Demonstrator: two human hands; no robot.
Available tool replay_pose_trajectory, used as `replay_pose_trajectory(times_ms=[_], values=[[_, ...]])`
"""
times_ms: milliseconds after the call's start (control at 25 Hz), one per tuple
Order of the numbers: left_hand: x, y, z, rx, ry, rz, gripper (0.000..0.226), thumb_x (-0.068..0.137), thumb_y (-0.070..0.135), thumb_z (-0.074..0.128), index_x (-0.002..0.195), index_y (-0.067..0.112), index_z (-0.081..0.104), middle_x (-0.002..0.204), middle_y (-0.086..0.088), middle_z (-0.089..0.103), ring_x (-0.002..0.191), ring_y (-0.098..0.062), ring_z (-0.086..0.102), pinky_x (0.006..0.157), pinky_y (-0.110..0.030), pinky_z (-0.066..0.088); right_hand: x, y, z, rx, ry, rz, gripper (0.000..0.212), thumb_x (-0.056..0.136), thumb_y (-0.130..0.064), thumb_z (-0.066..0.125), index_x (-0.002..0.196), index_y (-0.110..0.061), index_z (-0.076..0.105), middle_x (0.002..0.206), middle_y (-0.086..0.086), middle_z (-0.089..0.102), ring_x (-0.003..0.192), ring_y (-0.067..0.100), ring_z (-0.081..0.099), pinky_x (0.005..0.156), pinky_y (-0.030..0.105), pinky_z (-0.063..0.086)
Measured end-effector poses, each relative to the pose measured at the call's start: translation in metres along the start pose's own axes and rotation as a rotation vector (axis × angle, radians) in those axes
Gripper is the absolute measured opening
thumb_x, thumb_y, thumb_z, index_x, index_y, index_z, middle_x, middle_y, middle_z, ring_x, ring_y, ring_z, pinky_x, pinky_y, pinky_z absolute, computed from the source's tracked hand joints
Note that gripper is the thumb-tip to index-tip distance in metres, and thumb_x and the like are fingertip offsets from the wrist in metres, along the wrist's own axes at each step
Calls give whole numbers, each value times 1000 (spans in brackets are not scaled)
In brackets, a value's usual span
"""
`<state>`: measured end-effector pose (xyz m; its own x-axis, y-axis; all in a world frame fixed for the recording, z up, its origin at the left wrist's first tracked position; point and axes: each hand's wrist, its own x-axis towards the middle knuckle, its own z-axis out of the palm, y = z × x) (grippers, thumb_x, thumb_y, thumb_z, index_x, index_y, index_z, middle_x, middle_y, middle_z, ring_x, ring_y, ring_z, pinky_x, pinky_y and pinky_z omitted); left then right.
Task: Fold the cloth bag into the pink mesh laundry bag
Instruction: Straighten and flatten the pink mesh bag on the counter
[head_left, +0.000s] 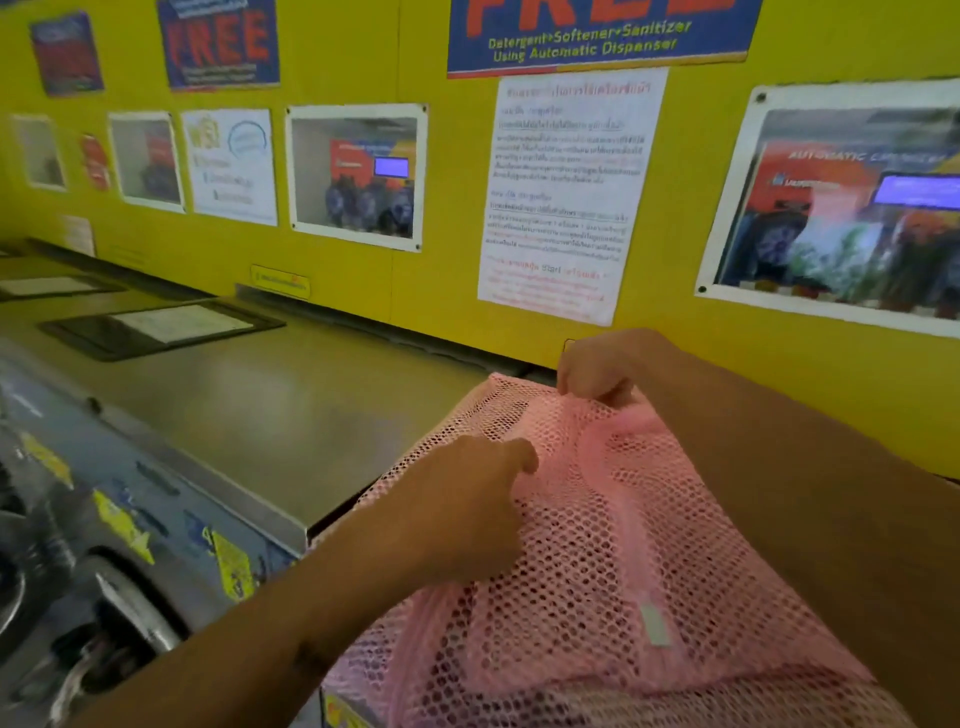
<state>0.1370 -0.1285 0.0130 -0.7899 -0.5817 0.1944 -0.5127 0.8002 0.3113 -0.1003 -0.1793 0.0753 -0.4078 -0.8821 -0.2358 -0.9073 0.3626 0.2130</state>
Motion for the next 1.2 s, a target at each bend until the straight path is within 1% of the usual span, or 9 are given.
replay_pose_trajectory(times_ms=[120,200,440,560,760,880,1040,1120,1200], values=[[-4,-7,4,-86,116,86,41,87,11,54,121,33,56,117,5,63,101,-13,56,90,-34,49,5,6,13,-173,-48,-53,45,80,-21,49,119,-13,67,123,2,64,98,23,63,71,32,55],[-6,-9,1,-155,194,137,35,90,9,52,114,33,60,110,7,61,93,-9,53,87,-32,48,11,14,27,-186,42,-49,30,87,-19,49,107,-13,70,108,4,66,87,22,60,75,36,56],[-19,-2,-24,-554,200,13,31,99,11,44,90,33,65,66,7,55,49,-12,43,50,-28,40,12,50,5,159,595,138,24,84,-34,58,96,-13,55,88,5,57,76,26,57,58,32,44],[-26,-24,-50,-483,268,-89,28,96,11,49,86,30,66,70,2,58,49,-14,40,51,-27,35,9,45,-12,317,892,155,26,81,-27,59,98,-14,44,88,8,54,78,31,55,60,34,43],[-54,-76,-67,-84,29,-351,26,89,15,54,81,35,69,89,-6,71,67,-14,63,63,-26,49,26,-6,1,162,384,-12,32,84,-37,55,103,-12,53,110,11,60,89,27,56,67,32,45],[-57,-79,-54,18,-46,-391,17,91,27,55,103,35,64,113,2,61,95,-16,62,80,-28,48,34,-24,14,123,301,-51,33,91,-33,47,111,-9,59,115,11,60,92,25,56,75,34,48],[-37,-57,-32,36,169,-126,22,92,36,53,113,35,58,115,6,54,103,-12,53,93,-34,45,39,-25,29,217,244,16,51,94,-34,39,137,-9,47,143,15,49,122,33,51,97,42,46],[-20,-40,-20,-18,182,-4,27,93,39,51,118,33,57,119,6,55,107,-12,53,97,-36,45,38,-16,31,367,312,24,43,94,-27,38,132,-9,49,136,17,53,113,31,55,89,41,47],[-3,-29,-11,-41,0,-5,36,94,44,48,125,30,56,128,5,55,113,-14,53,100,-36,43,33,-4,31,498,391,14,30,94,-18,40,116,-6,57,121,16,61,95,27,58,80,38,50]])
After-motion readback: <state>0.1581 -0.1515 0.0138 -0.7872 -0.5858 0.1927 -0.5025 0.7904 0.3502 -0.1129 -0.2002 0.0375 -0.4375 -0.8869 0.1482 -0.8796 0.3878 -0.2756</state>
